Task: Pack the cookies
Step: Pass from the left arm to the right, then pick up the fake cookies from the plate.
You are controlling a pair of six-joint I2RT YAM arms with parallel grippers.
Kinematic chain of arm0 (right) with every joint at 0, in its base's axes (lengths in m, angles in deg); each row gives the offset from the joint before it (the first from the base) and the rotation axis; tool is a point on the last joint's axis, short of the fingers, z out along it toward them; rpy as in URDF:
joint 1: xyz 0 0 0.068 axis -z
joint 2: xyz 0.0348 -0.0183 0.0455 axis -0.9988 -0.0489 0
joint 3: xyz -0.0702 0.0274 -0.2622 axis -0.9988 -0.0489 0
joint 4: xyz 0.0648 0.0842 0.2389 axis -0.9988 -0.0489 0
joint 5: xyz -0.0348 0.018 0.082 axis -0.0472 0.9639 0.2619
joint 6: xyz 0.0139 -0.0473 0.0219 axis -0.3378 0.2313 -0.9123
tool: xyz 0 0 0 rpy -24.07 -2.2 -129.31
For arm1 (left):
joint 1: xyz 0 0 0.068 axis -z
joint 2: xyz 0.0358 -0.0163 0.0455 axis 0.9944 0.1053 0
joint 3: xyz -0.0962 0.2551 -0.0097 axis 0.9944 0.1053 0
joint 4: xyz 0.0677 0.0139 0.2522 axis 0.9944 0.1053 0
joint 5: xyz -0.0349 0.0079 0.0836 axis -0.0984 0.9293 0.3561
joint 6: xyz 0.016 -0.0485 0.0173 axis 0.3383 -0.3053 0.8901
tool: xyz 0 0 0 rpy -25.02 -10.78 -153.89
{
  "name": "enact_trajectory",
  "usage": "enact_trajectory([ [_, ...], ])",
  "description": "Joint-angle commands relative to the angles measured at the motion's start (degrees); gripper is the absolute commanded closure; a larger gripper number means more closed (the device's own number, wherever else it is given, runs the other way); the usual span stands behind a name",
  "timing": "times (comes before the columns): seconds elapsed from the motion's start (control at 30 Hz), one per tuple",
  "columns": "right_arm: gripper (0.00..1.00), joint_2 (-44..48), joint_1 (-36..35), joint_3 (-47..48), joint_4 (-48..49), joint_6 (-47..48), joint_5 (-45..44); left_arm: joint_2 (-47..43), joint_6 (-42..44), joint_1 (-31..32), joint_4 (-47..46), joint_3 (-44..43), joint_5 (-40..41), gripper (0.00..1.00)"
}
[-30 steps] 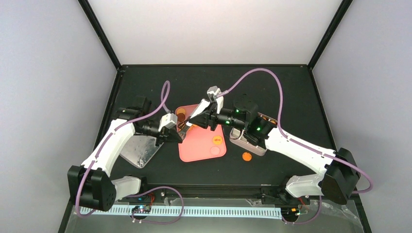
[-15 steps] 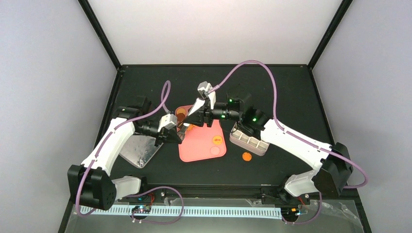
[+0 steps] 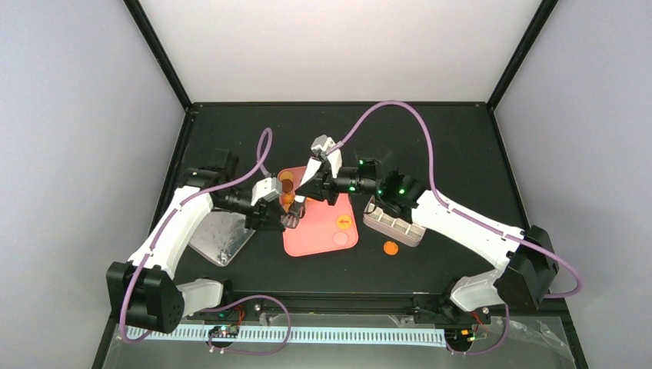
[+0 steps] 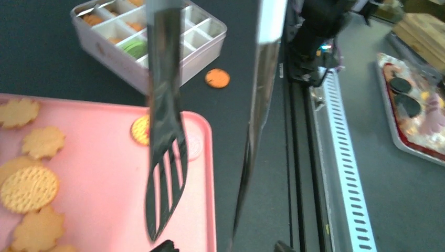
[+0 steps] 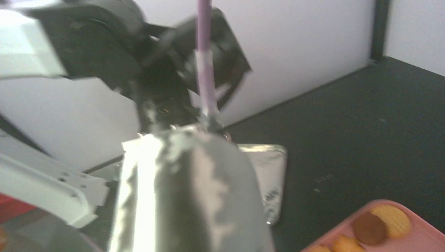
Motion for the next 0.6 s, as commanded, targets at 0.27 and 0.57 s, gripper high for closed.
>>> enact_trajectory([
  [0.27, 0.67, -0.4, -0.1, -8.9, 5.1, 4.5, -29.4, -5.6, -24.2, -5.2, -24.3, 0.9, 25.5, 0.17],
  [0.57, 0.68, -10.2, -0.1, -4.7, 12.1, 3.4, -39.2, -5.5, -24.9, -15.3, -22.9, 1.4, 22.6, 0.18],
])
